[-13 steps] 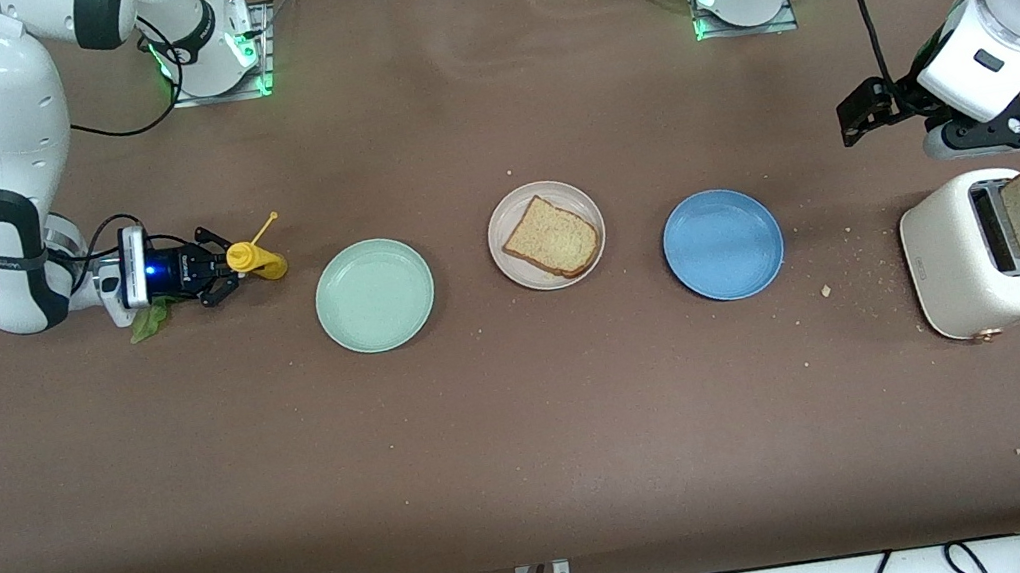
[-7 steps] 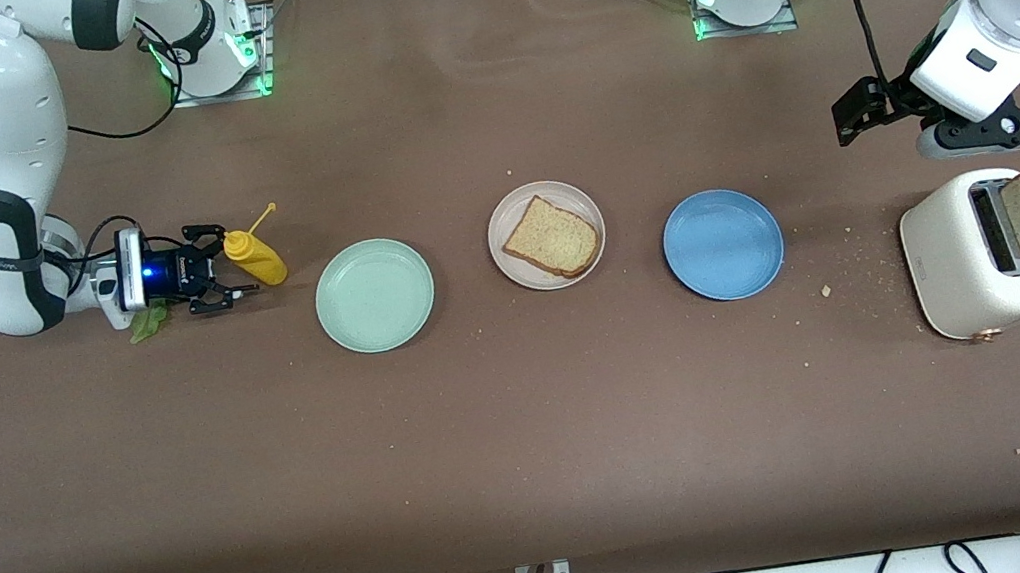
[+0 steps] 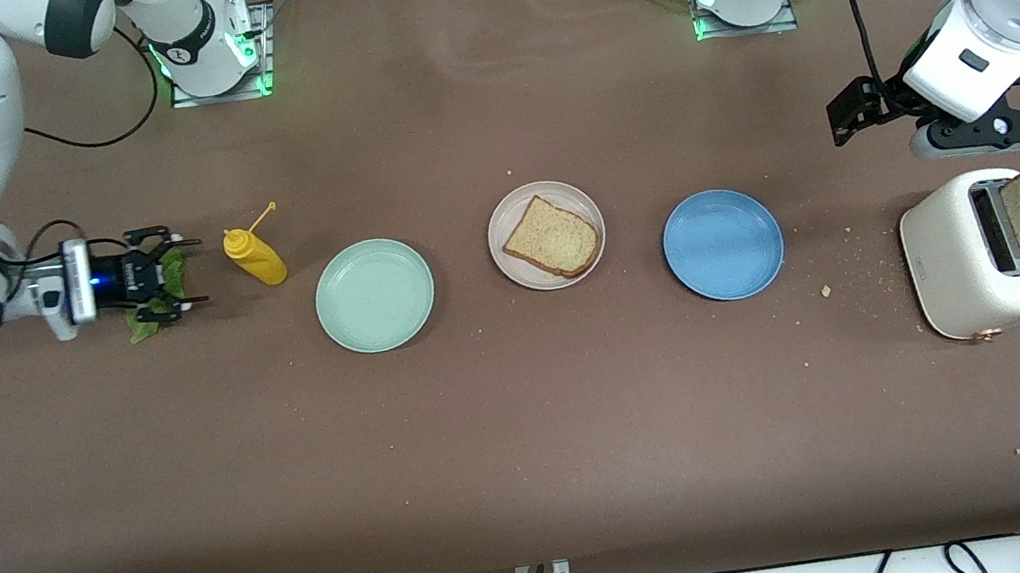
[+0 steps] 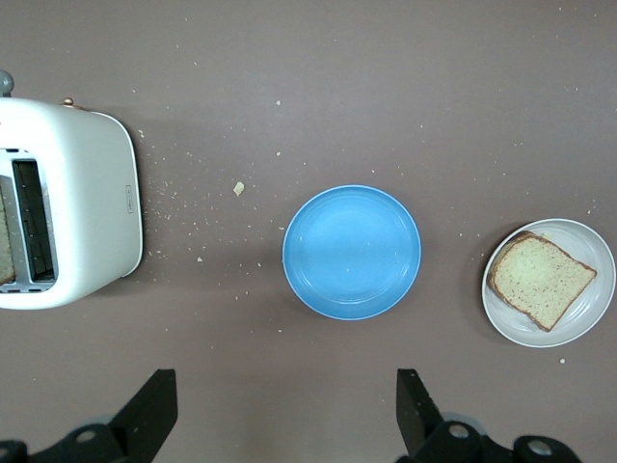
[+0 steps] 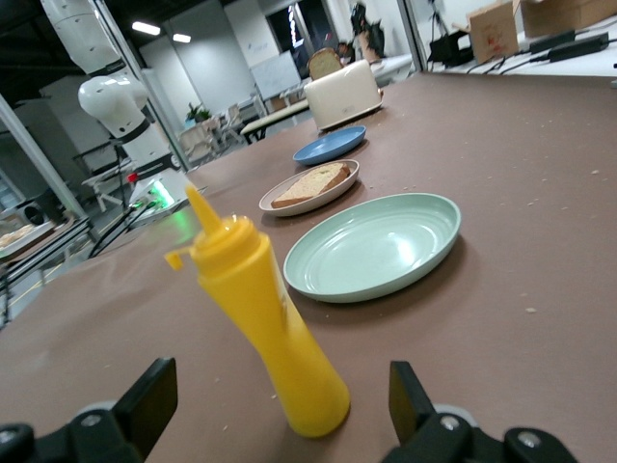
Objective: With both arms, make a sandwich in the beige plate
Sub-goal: 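Release the bottle and draw the right gripper back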
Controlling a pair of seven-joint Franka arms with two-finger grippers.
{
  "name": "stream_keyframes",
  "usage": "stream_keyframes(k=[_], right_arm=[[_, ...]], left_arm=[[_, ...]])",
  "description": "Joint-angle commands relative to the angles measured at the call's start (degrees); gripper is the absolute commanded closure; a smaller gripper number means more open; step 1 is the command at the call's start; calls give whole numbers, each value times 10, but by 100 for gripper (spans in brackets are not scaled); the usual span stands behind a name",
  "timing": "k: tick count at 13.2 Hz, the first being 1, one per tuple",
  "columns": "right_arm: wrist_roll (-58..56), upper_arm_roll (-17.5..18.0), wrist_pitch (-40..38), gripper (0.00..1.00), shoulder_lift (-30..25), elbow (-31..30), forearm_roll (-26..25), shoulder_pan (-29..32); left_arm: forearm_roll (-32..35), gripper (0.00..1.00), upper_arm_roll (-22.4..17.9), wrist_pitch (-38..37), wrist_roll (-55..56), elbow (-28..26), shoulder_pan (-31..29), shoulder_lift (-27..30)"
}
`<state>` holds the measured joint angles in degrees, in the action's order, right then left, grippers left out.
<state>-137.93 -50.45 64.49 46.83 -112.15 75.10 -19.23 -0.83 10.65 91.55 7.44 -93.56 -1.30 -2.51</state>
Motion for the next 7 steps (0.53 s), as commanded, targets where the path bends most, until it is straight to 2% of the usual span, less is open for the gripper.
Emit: stream_keyframes(k=[1, 4, 7], right_arm=[[77, -29, -46, 2, 4, 101, -36, 9], [138, -53, -61, 2, 4, 164, -59, 8], [222, -60, -64, 2, 3, 214, -61, 8]], left_arm=[[7, 0, 0, -9, 4, 15, 7, -5], [7, 0, 0, -9, 4, 12, 10, -5], [7, 0, 0, -9, 2, 13, 9, -5]])
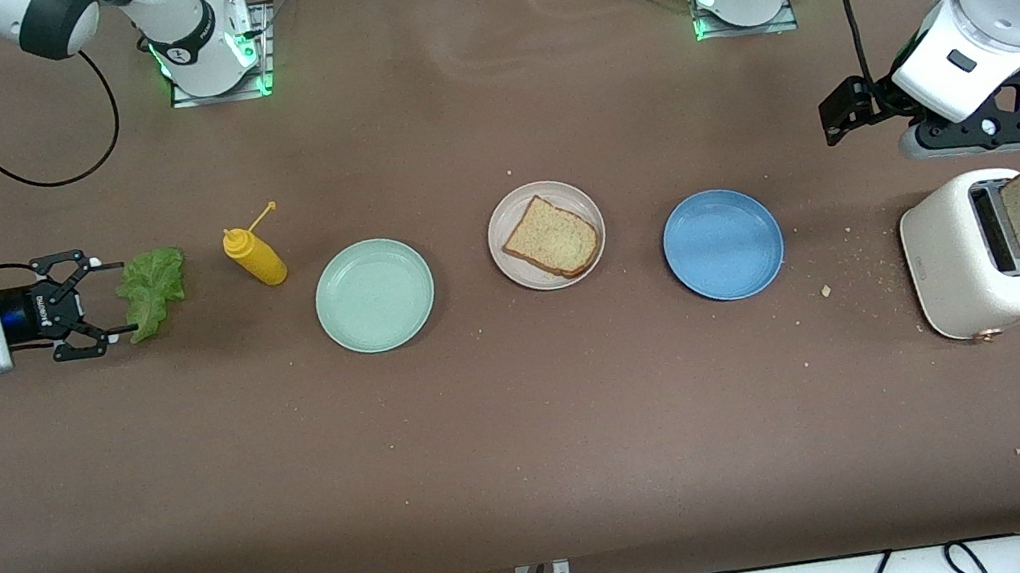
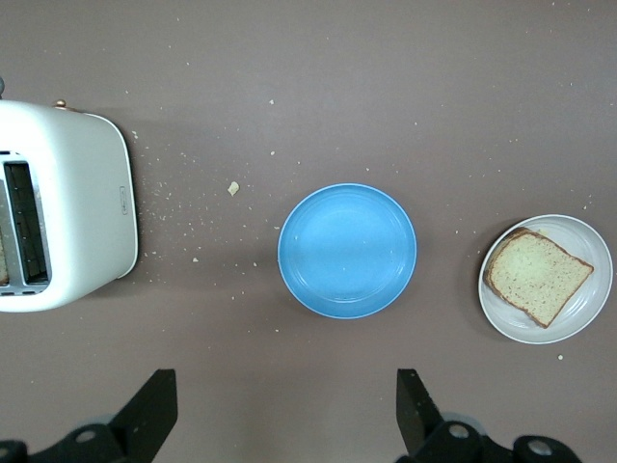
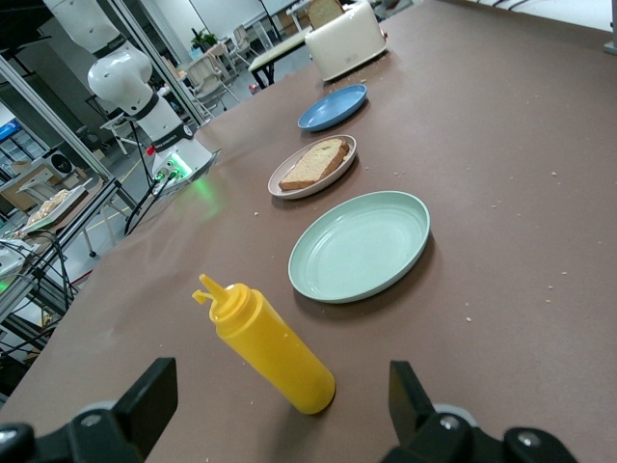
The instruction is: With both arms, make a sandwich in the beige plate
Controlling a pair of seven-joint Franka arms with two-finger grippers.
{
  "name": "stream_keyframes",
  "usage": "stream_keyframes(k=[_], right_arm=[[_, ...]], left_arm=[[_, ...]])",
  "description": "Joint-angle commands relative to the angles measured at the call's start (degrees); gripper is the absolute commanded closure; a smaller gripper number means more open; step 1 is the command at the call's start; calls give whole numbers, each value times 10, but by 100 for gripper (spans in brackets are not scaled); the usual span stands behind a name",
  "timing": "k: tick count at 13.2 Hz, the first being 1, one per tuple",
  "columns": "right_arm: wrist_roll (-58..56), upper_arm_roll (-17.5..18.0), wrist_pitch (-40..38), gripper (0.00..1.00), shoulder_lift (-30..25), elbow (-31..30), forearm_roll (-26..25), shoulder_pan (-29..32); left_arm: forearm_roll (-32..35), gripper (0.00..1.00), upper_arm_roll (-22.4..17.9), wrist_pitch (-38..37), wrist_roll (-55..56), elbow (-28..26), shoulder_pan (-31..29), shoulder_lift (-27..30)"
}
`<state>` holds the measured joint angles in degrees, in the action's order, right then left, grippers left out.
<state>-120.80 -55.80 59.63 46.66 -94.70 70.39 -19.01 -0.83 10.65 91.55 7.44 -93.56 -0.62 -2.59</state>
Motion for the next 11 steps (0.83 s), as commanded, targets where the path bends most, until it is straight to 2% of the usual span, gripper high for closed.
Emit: stream_keyframes(k=[1, 4, 6, 7, 8, 9, 10, 11], right_arm=[[96, -19, -14, 2, 4, 54, -14, -1], [241, -24, 14, 2, 5, 101, -17, -11], [346, -35, 50, 2, -8, 123, -73, -34], [402, -25, 81, 2, -24, 137, -116, -36], [463, 6, 119, 2, -49, 142, -166, -34], [532, 57, 173, 2, -93, 142, -253, -28], [602, 129, 232, 2, -135, 136, -354, -12], [671, 198, 263, 2, -160, 129, -431, 21]], left_arm=[[8, 0, -1, -9, 3, 13, 3, -4], [10, 0, -1, -9, 3, 13, 3, -4], [11, 0, 0, -9, 2, 13, 4, -4], [12, 0, 0, -9, 2, 14, 7, -4], [14, 0, 0, -9, 3, 14, 18, -4], [14, 0, 0, -9, 3, 13, 20, -4], [14, 0, 0, -9, 3, 13, 20, -4], [14, 0, 0, -9, 3, 13, 20, -4]])
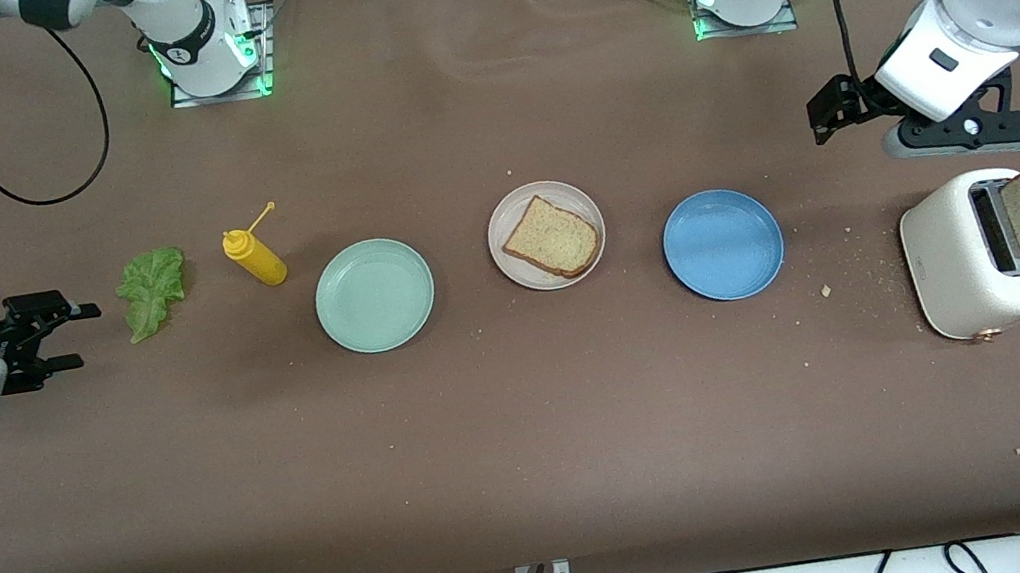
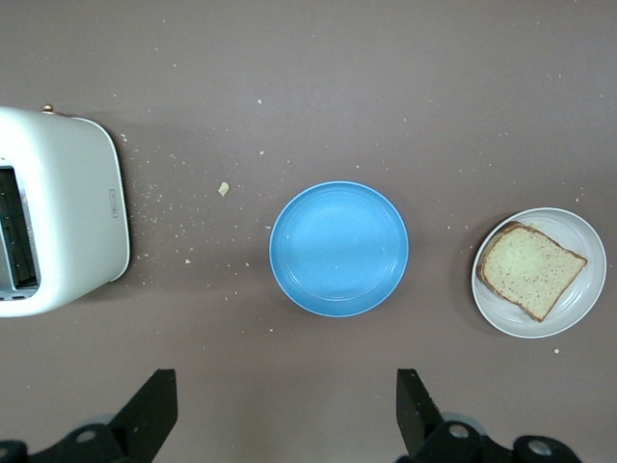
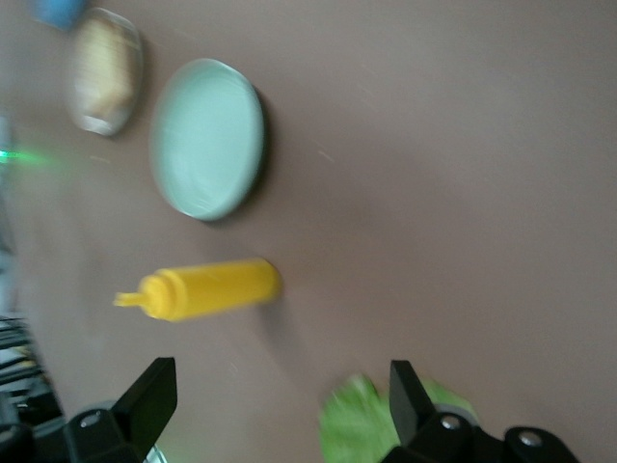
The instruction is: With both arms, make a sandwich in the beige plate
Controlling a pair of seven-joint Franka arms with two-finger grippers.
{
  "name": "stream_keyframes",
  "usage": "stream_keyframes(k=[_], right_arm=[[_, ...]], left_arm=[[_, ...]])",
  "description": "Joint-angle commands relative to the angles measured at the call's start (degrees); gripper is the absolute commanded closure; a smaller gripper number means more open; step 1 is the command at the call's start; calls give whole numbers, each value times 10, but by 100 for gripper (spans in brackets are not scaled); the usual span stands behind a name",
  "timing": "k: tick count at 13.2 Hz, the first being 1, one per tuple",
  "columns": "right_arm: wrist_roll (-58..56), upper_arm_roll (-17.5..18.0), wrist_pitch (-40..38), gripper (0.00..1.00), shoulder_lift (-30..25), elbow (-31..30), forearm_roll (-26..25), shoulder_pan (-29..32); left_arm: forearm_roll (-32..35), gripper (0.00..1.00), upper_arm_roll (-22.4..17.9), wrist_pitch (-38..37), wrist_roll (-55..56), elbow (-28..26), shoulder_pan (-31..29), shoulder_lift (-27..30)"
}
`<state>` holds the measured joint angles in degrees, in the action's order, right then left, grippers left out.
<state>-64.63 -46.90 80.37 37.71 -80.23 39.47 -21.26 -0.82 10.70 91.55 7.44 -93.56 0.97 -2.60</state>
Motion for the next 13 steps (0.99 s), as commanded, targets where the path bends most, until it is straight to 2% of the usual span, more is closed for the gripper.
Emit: stream_keyframes(k=[1, 2, 3, 5, 7, 8, 11, 13], right_arm=[[166, 163, 67, 2, -86, -24, -176, 70], [210, 194, 80, 2, -95, -37, -218, 82], [254, 210, 105, 2, -106, -63, -253, 82], [318, 242, 192, 2, -142, -153, -307, 84], [334, 247, 310, 1, -177, -269, -313, 84], [346, 248, 346, 1, -185, -308, -313, 84], [399, 253, 407, 1, -187, -380, -312, 85], [422, 255, 479, 1, -187, -445, -312, 85]], left_arm=[[14, 0, 4, -9, 5, 13, 5, -4], [14, 0, 8, -9, 5, 13, 4, -4], [14, 0, 7, -9, 5, 14, 4, -4], [14, 0, 7, -8, 4, 15, 0, -4], [14, 0, 7, -8, 4, 15, 1, -4], [14, 0, 7, -8, 4, 15, 3, -4], [14, 0, 7, -8, 4, 15, -2, -4], [14, 0, 7, -8, 4, 15, -2, -4]])
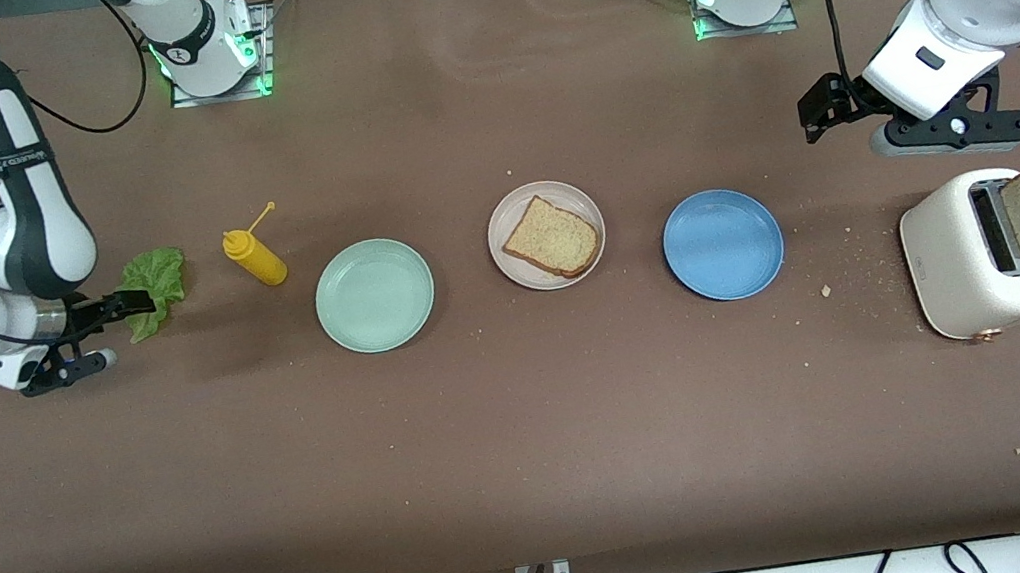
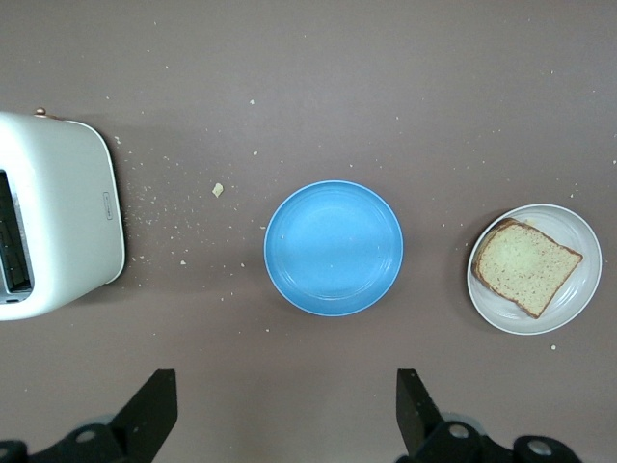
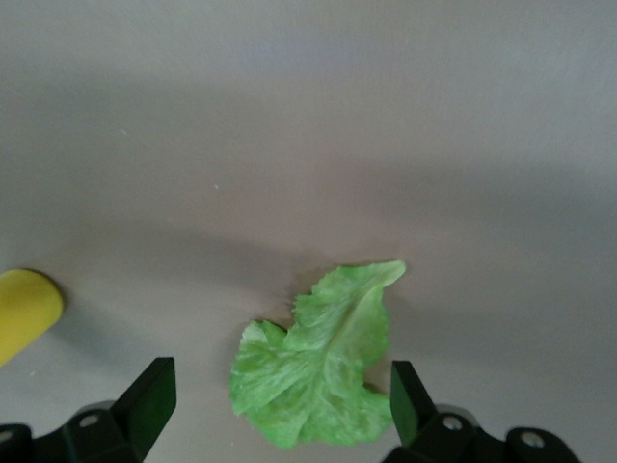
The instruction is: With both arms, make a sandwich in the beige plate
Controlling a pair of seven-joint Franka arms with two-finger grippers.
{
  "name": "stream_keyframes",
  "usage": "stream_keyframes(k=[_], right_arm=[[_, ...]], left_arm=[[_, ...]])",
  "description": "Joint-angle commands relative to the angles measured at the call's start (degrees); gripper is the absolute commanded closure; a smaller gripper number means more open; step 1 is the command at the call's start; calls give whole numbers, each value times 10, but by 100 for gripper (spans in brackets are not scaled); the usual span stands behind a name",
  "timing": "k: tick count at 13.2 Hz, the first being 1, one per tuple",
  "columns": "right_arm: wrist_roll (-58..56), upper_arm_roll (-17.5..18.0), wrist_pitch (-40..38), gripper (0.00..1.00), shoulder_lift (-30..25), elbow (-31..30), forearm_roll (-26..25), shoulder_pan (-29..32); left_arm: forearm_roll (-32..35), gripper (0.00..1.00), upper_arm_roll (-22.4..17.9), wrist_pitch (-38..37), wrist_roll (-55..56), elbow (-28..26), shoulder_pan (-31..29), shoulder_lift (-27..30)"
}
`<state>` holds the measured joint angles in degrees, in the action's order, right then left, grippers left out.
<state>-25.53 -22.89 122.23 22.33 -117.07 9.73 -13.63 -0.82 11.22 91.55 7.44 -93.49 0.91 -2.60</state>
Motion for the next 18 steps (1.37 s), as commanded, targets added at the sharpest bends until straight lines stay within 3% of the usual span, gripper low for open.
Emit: stream_keyframes(k=[1, 7, 14, 15, 18], right_arm=[[49, 20, 91, 1, -28, -96, -15, 9], [64, 26, 118, 4, -24, -124, -18, 13], [65, 27, 118, 5, -13, -124, -55, 33], [64, 27, 117, 11, -12, -124, -55, 33], [64, 27, 117, 48, -10, -124, -56, 33]], left_arm=[[14, 0, 2, -8, 4, 15, -2, -5], [14, 0, 1, -4, 4, 32, -2, -25], [14, 0, -1, -7, 3, 51, -4, -34], [14, 0, -1, -8, 3, 51, -4, -33], [15, 0, -1, -8, 2, 52, -4, -32]])
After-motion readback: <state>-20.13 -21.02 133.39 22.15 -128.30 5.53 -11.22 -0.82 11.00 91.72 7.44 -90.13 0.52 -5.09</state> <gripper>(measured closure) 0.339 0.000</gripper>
